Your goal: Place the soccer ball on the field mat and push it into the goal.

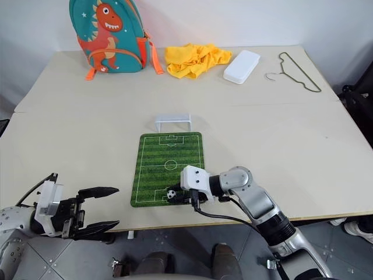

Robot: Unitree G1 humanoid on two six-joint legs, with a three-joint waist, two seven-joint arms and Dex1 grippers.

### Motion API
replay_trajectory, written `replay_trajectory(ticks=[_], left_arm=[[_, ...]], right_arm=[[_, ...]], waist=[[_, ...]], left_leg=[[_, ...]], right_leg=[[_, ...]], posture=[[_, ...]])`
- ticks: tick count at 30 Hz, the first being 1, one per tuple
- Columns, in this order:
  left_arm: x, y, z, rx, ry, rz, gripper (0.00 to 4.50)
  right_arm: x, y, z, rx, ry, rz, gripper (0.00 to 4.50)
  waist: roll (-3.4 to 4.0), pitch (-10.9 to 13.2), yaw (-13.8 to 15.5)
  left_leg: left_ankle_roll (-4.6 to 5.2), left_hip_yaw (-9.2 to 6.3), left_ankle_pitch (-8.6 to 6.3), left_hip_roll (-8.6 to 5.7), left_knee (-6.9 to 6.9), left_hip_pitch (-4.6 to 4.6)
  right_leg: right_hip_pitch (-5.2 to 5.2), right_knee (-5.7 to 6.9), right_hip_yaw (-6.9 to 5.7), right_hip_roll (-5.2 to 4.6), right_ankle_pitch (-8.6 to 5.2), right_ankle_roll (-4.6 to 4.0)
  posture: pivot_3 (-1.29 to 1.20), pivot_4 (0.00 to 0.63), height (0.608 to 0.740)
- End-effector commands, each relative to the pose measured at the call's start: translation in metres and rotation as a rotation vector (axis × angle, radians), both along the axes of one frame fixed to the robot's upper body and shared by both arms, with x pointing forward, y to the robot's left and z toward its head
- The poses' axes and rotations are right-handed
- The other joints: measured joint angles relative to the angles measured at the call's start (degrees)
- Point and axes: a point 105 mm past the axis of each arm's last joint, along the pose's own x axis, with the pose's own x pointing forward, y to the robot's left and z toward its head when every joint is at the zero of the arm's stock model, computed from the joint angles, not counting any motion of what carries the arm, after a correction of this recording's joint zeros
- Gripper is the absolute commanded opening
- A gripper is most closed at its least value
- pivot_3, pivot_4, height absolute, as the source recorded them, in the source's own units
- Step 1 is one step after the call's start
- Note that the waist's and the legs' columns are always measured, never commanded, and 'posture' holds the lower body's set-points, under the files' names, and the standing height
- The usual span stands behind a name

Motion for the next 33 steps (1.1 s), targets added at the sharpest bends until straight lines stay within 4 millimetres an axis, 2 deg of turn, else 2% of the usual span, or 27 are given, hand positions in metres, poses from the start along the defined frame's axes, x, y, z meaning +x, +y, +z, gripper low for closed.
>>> replay_trajectory(ticks=[1, 15, 16, 23, 33], left_arm=[[-0.004, -0.001, 0.007, -0.007, -0.030, -0.010, 4.50], [-0.004, 0.001, 0.006, -0.010, -0.040, 0.018, 4.50], [-0.004, 0.002, 0.006, -0.009, -0.041, 0.019, 4.50], [-0.004, 0.002, 0.006, -0.011, -0.041, 0.019, 4.50], [-0.002, 0.002, 0.007, -0.019, -0.043, 0.016, 4.50]], right_arm=[[0.003, 0.006, 0.003, 0.004, -0.024, -0.005, 0.83], [0.005, 0.010, -0.009, -0.033, 0.019, 0.006, 0.83], [0.005, 0.010, -0.010, -0.033, 0.022, 0.005, 1.57], [0.004, 0.011, -0.008, -0.021, -0.009, 0.023, 3.73], [0.005, 0.013, 0.000, 0.019, -0.011, 0.028, 3.73]], waist=[[0.00, 0.00, -0.01], [0.00, 0.00, -0.08], [0.00, 0.00, -0.09], [0.00, 0.00, -0.05], [0.00, 0.00, -0.08]], left_leg=[[0.00, -0.01, 0.00, -0.01, -0.01, 0.00], [-0.01, 0.01, 0.00, -0.01, -0.01, 0.00], [-0.01, 0.01, 0.00, -0.01, -0.01, 0.00], [-0.03, 0.01, 0.00, 0.00, 0.01, 0.00], [-0.03, 0.01, 0.00, 0.00, -0.03, 0.00]], right_leg=[[0.00, 0.00, -0.02, 0.00, 0.00, 0.00], [-0.02, 0.00, -0.03, 0.02, 0.00, 0.00], [-0.02, 0.00, -0.03, 0.02, 0.00, 0.00], [-0.01, 0.01, -0.03, 0.02, 0.01, -0.03], [-0.03, -0.01, -0.05, 0.02, 0.01, -0.03]], posture=[[0.00, 0.150, 0.740], [0.00, 0.150, 0.740], [0.00, 0.150, 0.740], [0.00, 0.150, 0.740], [0.00, 0.150, 0.740]])
